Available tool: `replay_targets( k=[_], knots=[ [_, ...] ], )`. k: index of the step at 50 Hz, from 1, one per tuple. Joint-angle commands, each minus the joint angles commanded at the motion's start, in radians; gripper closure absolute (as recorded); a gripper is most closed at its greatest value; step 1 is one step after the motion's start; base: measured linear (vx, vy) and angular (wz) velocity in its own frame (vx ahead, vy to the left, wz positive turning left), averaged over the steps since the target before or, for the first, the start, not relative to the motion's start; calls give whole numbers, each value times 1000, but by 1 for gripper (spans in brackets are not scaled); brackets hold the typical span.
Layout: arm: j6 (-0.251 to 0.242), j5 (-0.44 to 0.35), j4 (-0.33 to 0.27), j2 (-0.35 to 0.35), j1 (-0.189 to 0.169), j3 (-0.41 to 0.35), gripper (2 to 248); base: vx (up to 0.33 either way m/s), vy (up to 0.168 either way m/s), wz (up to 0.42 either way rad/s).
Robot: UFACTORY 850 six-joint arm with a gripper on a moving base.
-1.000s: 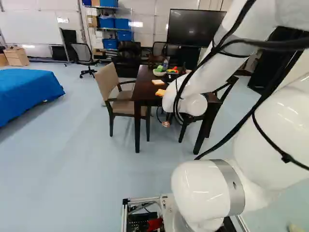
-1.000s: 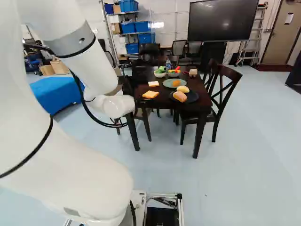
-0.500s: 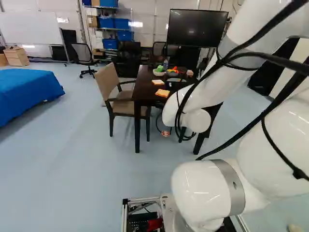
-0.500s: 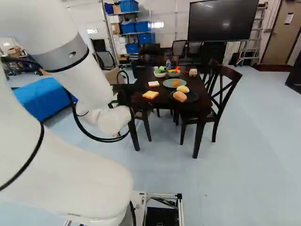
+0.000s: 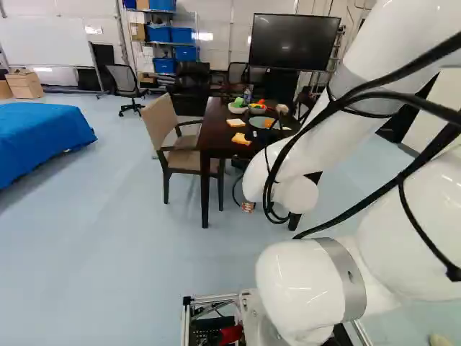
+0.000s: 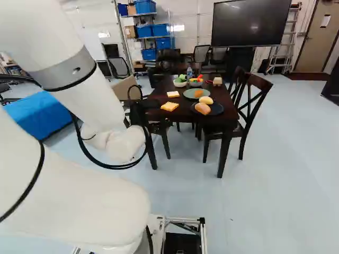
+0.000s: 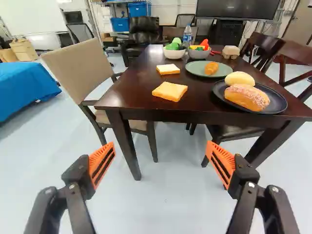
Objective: Move the croissant to the empty plate
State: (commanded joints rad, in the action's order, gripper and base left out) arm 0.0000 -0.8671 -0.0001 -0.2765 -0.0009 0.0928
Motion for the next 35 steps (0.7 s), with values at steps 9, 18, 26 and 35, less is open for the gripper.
replay_targets(
  k=[9, 18, 26, 35],
  knots=[
    [0, -5, 0, -3, 1, -6, 3, 0, 0, 0],
    [0, -6, 0, -3, 1, -6, 3, 0, 0, 0],
    [0, -6, 0, -3, 1, -6, 3, 0, 0, 0],
    [0, -6, 0, -3, 1, -6, 3, 0, 0, 0]
  ],
)
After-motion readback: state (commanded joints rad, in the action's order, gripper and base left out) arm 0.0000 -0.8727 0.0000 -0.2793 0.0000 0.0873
